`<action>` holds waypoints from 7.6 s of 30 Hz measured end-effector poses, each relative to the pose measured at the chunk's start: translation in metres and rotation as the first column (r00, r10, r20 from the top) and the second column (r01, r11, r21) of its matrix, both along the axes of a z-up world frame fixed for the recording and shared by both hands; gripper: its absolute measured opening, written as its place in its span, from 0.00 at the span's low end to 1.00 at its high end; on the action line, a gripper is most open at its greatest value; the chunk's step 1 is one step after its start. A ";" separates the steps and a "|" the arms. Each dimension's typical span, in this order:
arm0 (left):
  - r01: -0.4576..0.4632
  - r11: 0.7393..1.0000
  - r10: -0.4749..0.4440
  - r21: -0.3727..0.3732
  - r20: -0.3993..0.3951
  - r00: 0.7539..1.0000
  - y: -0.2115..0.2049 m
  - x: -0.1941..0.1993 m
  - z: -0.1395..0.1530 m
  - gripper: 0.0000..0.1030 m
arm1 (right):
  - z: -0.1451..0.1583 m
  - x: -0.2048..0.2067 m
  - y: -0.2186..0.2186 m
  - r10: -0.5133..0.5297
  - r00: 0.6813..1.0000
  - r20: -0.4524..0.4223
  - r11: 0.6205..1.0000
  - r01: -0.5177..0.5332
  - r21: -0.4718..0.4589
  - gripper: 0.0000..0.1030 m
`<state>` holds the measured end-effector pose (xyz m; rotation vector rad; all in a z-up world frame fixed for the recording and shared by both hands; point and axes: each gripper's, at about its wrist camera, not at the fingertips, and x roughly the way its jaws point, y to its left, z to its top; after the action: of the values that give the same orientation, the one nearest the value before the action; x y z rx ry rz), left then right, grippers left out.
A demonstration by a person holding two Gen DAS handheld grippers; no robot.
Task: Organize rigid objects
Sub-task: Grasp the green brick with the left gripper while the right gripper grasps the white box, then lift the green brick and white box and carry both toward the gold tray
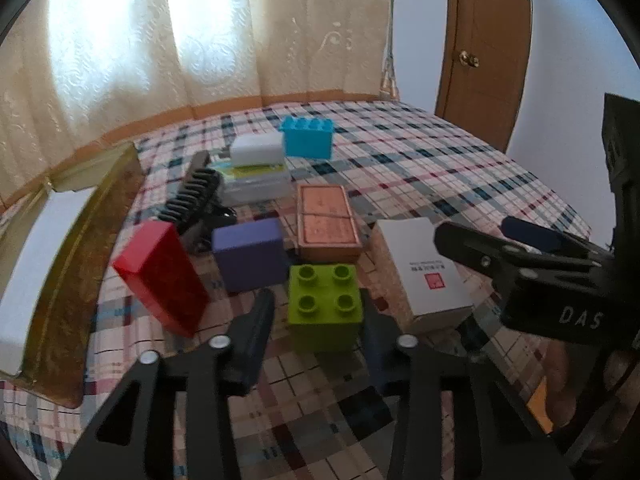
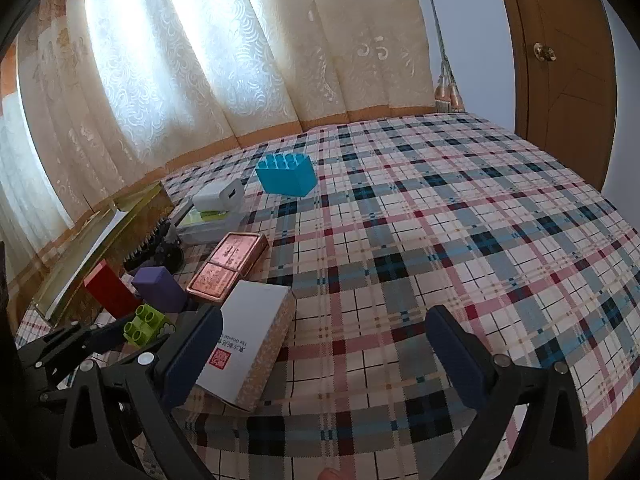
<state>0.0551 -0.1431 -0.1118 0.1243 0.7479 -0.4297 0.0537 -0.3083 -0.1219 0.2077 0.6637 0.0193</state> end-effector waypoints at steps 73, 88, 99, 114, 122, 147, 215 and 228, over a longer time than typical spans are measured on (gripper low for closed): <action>-0.207 0.975 0.223 -0.084 0.314 0.923 0.070 -0.021 0.029 0.30 | 0.029 -0.044 0.051 0.100 0.905 0.414 0.983 -0.026 -0.181 0.42; -0.245 0.964 0.264 -0.100 0.360 0.895 0.079 -0.029 0.030 0.30 | 0.027 -0.054 0.066 0.103 0.889 0.445 0.982 -0.020 -0.188 0.42; -0.267 0.958 0.288 -0.108 0.404 0.869 0.091 -0.037 0.030 0.30 | 0.027 -0.057 0.082 0.133 0.886 0.444 0.977 -0.043 -0.208 0.42; -0.300 0.944 0.329 -0.134 0.424 0.844 0.113 -0.041 0.031 0.30 | 0.025 -0.062 0.106 0.184 0.878 0.443 0.967 -0.082 -0.240 0.42; -0.325 0.935 0.355 -0.144 0.424 0.833 0.124 -0.042 0.031 0.30 | 0.025 -0.068 0.123 0.216 0.866 0.452 0.960 -0.103 -0.261 0.42; -0.373 0.913 0.407 -0.165 0.422 0.810 0.147 -0.042 0.030 0.30 | 0.025 -0.074 0.159 0.286 0.850 0.442 0.942 -0.166 -0.291 0.42; -0.440 0.886 0.463 -0.147 0.273 0.843 0.235 0.016 0.054 0.30 | 0.068 -0.026 0.246 0.487 0.824 0.292 0.872 -0.440 -0.214 0.43; -0.450 0.890 0.455 -0.070 0.113 0.883 0.256 0.085 0.057 0.30 | 0.062 0.068 0.279 0.488 0.866 0.108 0.868 -0.470 -0.158 0.43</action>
<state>0.1398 0.1127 -0.0547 -0.0653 0.6175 0.0118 0.1221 -0.0288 -0.0597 -0.0879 0.5547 0.4694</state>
